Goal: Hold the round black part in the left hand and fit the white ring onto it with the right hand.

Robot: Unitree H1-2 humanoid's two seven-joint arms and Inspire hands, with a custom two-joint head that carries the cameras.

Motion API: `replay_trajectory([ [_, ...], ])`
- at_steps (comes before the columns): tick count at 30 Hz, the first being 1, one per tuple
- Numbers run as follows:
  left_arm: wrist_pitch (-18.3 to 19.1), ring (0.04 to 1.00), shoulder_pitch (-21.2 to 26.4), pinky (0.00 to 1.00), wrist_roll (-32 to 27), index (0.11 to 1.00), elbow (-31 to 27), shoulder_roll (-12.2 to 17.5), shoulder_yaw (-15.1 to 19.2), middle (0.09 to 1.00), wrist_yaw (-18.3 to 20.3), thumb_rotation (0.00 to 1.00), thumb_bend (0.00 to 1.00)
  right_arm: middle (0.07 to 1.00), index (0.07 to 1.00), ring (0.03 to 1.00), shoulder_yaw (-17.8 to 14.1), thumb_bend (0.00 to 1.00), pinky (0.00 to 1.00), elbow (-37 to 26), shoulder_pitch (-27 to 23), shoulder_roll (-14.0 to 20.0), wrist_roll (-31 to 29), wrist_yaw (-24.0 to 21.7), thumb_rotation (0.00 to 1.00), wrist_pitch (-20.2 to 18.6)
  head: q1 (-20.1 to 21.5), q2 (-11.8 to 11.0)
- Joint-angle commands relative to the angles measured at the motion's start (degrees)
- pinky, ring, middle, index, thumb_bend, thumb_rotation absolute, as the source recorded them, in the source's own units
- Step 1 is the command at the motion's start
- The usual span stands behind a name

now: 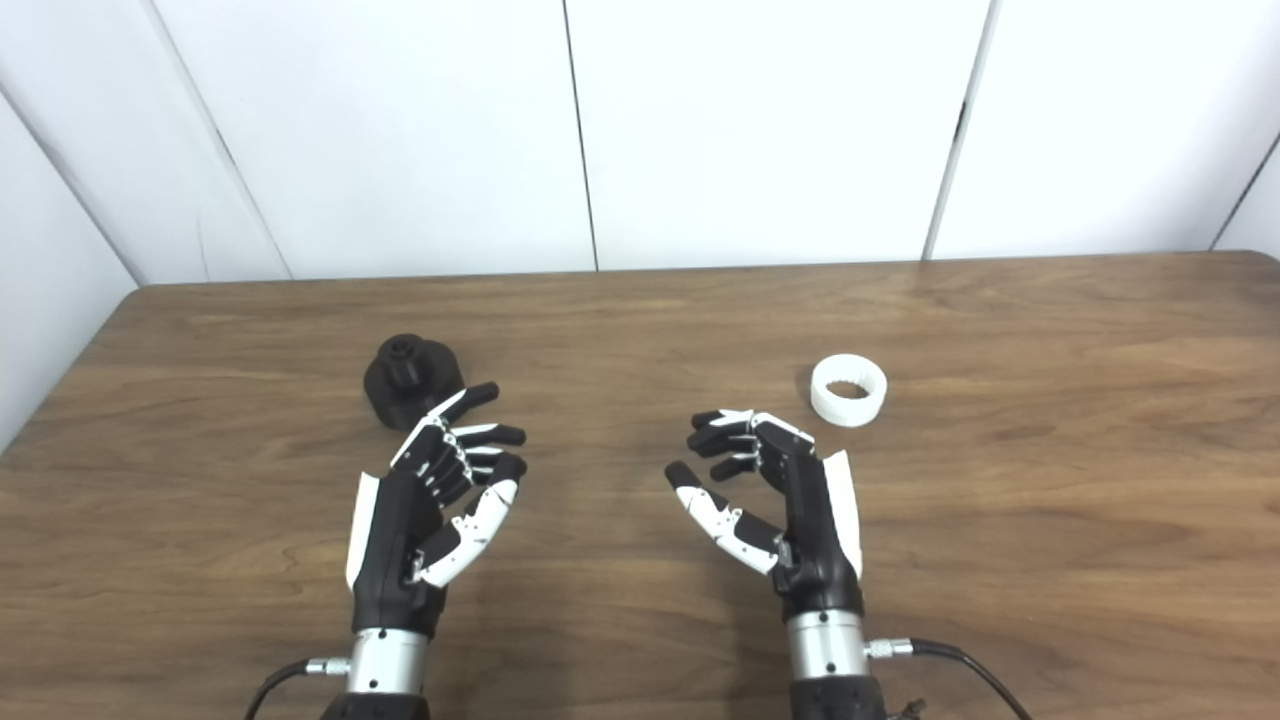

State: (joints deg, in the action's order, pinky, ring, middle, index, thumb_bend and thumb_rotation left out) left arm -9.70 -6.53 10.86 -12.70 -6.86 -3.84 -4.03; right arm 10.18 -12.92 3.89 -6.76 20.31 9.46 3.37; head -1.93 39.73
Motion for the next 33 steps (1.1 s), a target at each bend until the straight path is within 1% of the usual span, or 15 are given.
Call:
replay_trajectory([
  [1, -0.3, 0.525, 1.3, 0.4, 0.8, 0.762, -2.1, 0.6, -0.1, 0.61, -0.2, 0.21, 0.4, 0.65, 0.498, 0.587, 0.3, 0.5, 0.48, -2.0, 0.6, -0.8, 0.0, 0.2, 0.15, 1.3, 0.0, 0.1],
  [6, -0.1, 0.53, 1.4, 0.41, 0.2, 0.746, -2.2, 0.7, -0.1, 0.611, 0.2, 0.18, 0.39, 0.652, 0.498, 0.588, 0.4, 0.5, 0.48, -2.0, 0.5, -0.8, 0.0, 0.2, 0.15, 1.3, -0.1, 0.1],
  [8, -0.1, 0.529, 1.4, 0.41, 0.1, 0.718, -2.2, 0.7, -0.1, 0.609, 0.2, 0.18, 0.4, 0.651, 0.498, 0.588, 0.4, 0.5, 0.48, -2.1, 0.5, -0.9, 0.2, 0.2, 0.15, 1.1, 0.0, 0.1],
  [11, -0.7, 0.532, 1.5, 0.42, -0.3, 0.652, -1.7, 0.9, -0.1, 0.607, 0.3, 0.2, 0.42, 0.648, 0.498, 0.589, 0.4, 0.5, 0.49, -2.0, 0.4, -0.8, 0.3, 0.2, 0.15, 1.3, 0.0, 0.1],
  [13, -0.8, 0.536, 1.6, 0.42, -0.7, 0.629, -1.5, 1.0, -0.1, 0.606, 0.3, 0.19, 0.42, 0.647, 0.498, 0.584, 0.4, 0.5, 0.48, -2.0, 0.4, -0.8, 0.3, 0.2, 0.15, 1.3, 0.0, 0.2],
  [15, -0.6, 0.534, 1.5, 0.43, -0.9, 0.53, -1.6, 0.9, -0.1, 0.599, 0.3, 0.1, 0.47, 0.646, 0.498, 0.583, 0.4, 0.5, 0.48, -2.1, 0.4, -0.8, 0.4, 0.2, 0.15, 1.2, 0.0, 0.2],
  [17, -0.6, 0.535, 1.5, 0.43, -0.8, 0.502, -1.6, 0.9, -0.2, 0.595, 0.2, 0.08, 0.49, 0.643, 0.498, 0.584, 0.4, 0.5, 0.48, -2.0, 0.3, -0.8, 0.4, 0.2, 0.15, 1.3, 0.0, 0.2],
  [20, -0.6, 0.535, 1.5, 0.43, -1.1, 0.495, -1.6, 1.0, -0.2, 0.593, 0.3, 0.07, 0.49, 0.644, 0.498, 0.584, 0.4, 0.5, 0.48, -2.0, 0.3, -0.8, 0.1, 0.2, 0.15, 1.3, 0.0, 0.2],
  [23, -1.0, 0.533, 1.5, 0.43, -1.1, 0.494, -1.2, 1.0, -0.2, 0.591, 0.2, 0.07, 0.49, 0.644, 0.498, 0.584, 0.2, 0.5, 0.48, -1.8, 0.4, -0.8, 0.0, 0.3, 0.15, 1.3, -2.9, -0.8],
  [24, -1.2, 0.532, 1.5, 0.43, -0.7, 0.494, -1.0, 0.8, -0.3, 0.59, 0.0, 0.07, 0.49, 0.644, 0.498, 0.584, 0.1, 0.5, 0.48, -1.7, 0.4, -0.6, -0.2, 0.2, 0.15, 1.3, -5.6, -1.3],
  [25, -1.4, 0.533, 1.5, 0.43, -0.3, 0.494, -0.8, 0.6, -0.4, 0.591, -0.3, 0.07, 0.49, 0.643, 0.498, 0.585, -0.1, 0.5, 0.48, -1.6, 0.5, -0.3, -0.5, 0.1, 0.15, 1.6, -7.3, -1.7],
  [29, -1.9, 0.541, 1.5, 0.44, 1.0, 0.495, 0.2, -0.3, -0.9, 0.597, -1.3, 0.08, 0.49, 0.646, 0.498, 0.585, -1.1, 0.5, 0.48, -1.2, 0.7, 1.1, -2.3, -0.3, 0.15, 3.0, -12.1, -2.7],
  [30, -2.3, 0.543, 1.5, 0.44, 1.1, 0.495, 0.6, -0.6, -1.2, 0.6, -1.4, 0.08, 0.49, 0.65, 0.498, 0.587, -1.4, 0.5, 0.48, -0.9, 0.8, 1.6, -2.9, -0.5, 0.16, 3.5, -13.9, -3.2],
  [33, -3.5, 0.544, 1.5, 0.44, 1.0, 0.496, 2.0, -1.3, -2.1, 0.6, -1.8, 0.07, 0.49, 0.661, 0.498, 0.6, -2.5, 0.5, 0.51, -0.1, 1.1, 2.8, -4.6, -1.0, 0.16, 5.4, -15.8, -3.8],
])
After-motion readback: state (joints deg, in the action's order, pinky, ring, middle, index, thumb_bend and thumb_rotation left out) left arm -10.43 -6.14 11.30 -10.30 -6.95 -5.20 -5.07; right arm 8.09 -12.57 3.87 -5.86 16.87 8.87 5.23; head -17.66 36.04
